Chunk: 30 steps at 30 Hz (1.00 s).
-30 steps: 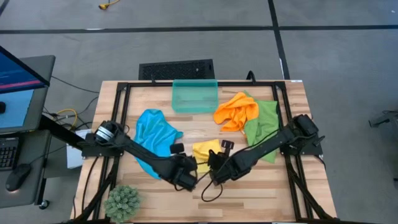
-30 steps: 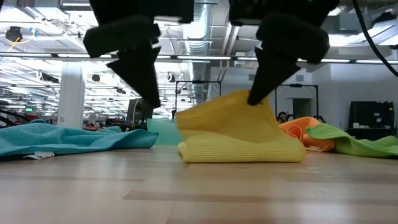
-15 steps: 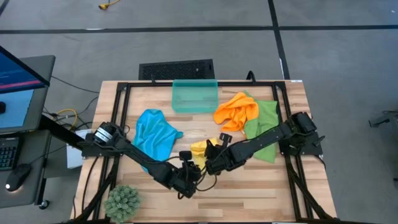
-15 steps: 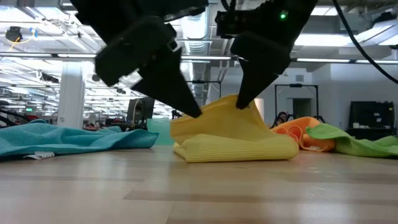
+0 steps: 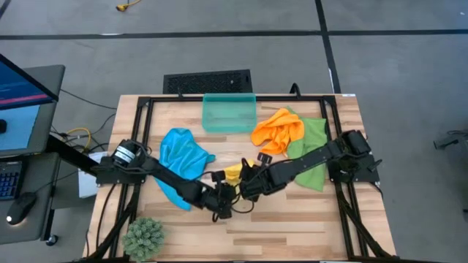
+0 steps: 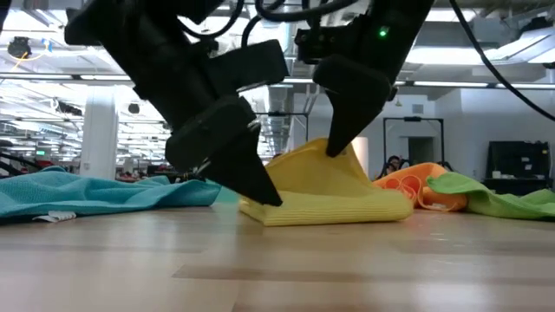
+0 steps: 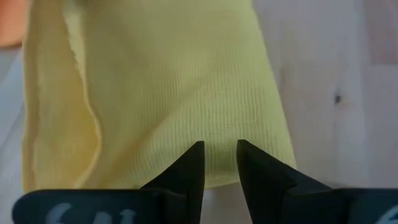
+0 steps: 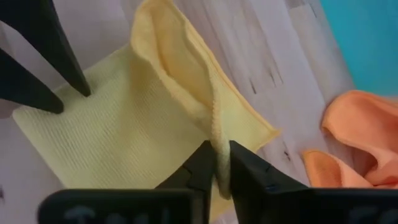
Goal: Roll microfiber towels into tight, uniform cylinder then place into a basket
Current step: Fold the yellow microfiber towel
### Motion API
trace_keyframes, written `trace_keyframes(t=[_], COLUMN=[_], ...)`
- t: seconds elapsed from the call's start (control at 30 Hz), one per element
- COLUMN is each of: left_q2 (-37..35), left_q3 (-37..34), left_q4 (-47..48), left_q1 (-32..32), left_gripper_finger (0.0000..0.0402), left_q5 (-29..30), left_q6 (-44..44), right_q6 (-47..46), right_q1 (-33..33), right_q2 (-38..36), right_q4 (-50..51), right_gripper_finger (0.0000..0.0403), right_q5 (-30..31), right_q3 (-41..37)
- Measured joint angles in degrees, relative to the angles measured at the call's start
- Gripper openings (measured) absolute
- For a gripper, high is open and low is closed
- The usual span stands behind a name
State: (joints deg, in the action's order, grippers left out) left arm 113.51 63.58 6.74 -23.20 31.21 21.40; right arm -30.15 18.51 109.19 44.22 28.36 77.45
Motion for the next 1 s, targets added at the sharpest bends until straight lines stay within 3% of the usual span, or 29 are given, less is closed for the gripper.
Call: trace_keyframes(t=[0.43,0.7,0.87,1.0], left_q2=[-0.17,-0.28,-0.09,0.05], left_q3=[-0.1,-0.03,1.3,4.02], left_q4=[2.96,7.0,10.26,16.51], left_q1=[0.31,-3.16,-7.38,-10.28], left_gripper_finger=[0.0086,0.0086,0.0086,0.0086], left_q5=[-5.07,-2.64,0.1,0.57], left_q6=[0.93,-0.15,-2.22,-1.45], right_q6=[0.67,0.06,-1.33,-3.26], right_q1=[-2.6,2.0,10.26,17.51], right_q2=[-3.12,-10.73,-12.5,-10.7], right_q4=[2.63,9.81,10.85,10.71], right_gripper_finger=[0.0171,0.016,0.0145,0.0136], right_q5=[0.02,0.15,1.06,5.89], right_q3=[-0.02,0.02,0.06,0.07])
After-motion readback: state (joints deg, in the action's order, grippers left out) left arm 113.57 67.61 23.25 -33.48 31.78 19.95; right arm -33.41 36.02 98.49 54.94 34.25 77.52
